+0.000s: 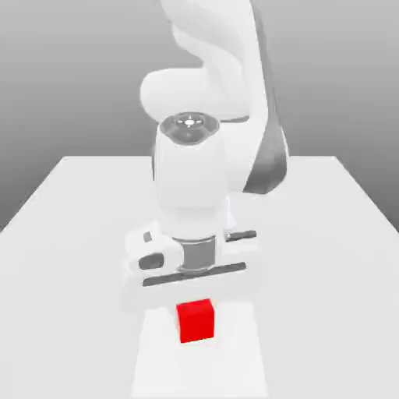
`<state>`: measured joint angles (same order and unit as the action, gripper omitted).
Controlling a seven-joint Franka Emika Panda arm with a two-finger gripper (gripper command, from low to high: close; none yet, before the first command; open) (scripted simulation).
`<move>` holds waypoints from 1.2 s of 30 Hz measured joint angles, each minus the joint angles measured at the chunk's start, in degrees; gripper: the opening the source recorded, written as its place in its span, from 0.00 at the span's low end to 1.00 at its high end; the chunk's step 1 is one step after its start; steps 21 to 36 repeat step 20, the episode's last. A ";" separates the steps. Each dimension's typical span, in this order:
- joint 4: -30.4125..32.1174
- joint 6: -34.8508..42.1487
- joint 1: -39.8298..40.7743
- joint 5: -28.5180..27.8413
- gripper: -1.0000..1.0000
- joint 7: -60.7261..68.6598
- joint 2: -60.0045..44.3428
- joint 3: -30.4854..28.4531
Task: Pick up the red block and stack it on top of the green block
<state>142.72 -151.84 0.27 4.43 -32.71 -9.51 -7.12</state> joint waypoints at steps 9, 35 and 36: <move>-18.82 9.54 10.24 6.92 0.00 -14.81 -10.56 -11.48; -25.44 7.14 15.92 12.62 1.00 -17.38 -20.51 -12.38; -25.44 7.14 15.92 12.62 1.00 -17.38 -20.51 -12.38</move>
